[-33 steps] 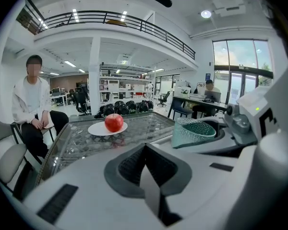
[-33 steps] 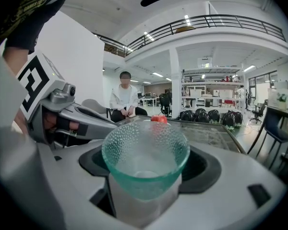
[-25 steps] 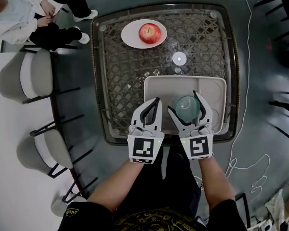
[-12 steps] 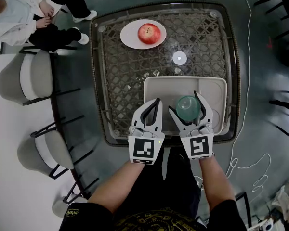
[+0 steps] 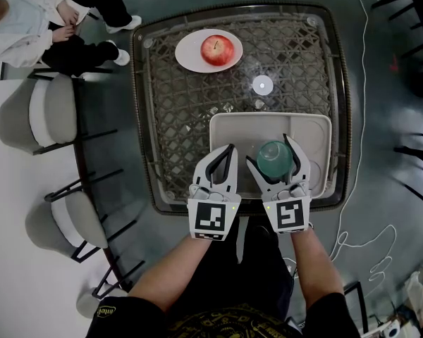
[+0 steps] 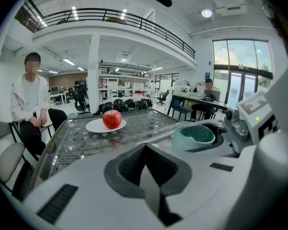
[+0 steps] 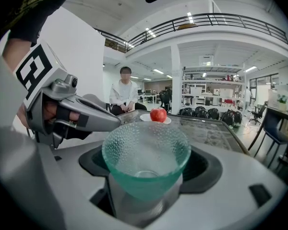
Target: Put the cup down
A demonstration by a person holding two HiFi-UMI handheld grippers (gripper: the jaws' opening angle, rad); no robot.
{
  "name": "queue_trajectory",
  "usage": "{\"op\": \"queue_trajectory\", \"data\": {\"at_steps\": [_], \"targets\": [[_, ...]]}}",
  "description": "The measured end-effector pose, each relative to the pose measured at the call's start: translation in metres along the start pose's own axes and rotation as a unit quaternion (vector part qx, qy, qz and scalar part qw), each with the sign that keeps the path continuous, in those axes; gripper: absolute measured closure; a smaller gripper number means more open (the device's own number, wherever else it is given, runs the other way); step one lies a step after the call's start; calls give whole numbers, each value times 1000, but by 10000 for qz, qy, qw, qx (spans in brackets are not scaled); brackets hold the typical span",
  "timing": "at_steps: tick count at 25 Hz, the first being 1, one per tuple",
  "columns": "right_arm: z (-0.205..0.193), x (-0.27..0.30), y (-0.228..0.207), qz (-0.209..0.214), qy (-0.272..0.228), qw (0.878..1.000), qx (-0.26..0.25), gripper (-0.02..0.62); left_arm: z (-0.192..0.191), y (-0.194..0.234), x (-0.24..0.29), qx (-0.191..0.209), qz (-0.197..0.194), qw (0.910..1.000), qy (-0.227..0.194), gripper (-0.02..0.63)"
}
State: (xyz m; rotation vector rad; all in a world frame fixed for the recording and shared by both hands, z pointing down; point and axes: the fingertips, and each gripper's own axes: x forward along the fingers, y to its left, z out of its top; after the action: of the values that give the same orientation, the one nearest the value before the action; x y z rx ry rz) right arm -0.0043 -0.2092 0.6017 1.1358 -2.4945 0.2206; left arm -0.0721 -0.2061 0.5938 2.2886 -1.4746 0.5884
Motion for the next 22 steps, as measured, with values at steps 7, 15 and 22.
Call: {"op": "queue_trajectory", "data": {"at_steps": [7, 15, 22], "targets": [[-2, 2, 0, 16, 66, 10000, 22, 204, 0, 0, 0, -14, 3, 10000, -3, 606], [-2, 3, 0, 83, 40, 9999, 108, 202, 1, 0, 1, -14, 6, 10000, -8, 606], [0, 1, 2, 135, -10, 9997, 195, 187, 3, -1, 0, -5, 6, 10000, -33, 606]]}}
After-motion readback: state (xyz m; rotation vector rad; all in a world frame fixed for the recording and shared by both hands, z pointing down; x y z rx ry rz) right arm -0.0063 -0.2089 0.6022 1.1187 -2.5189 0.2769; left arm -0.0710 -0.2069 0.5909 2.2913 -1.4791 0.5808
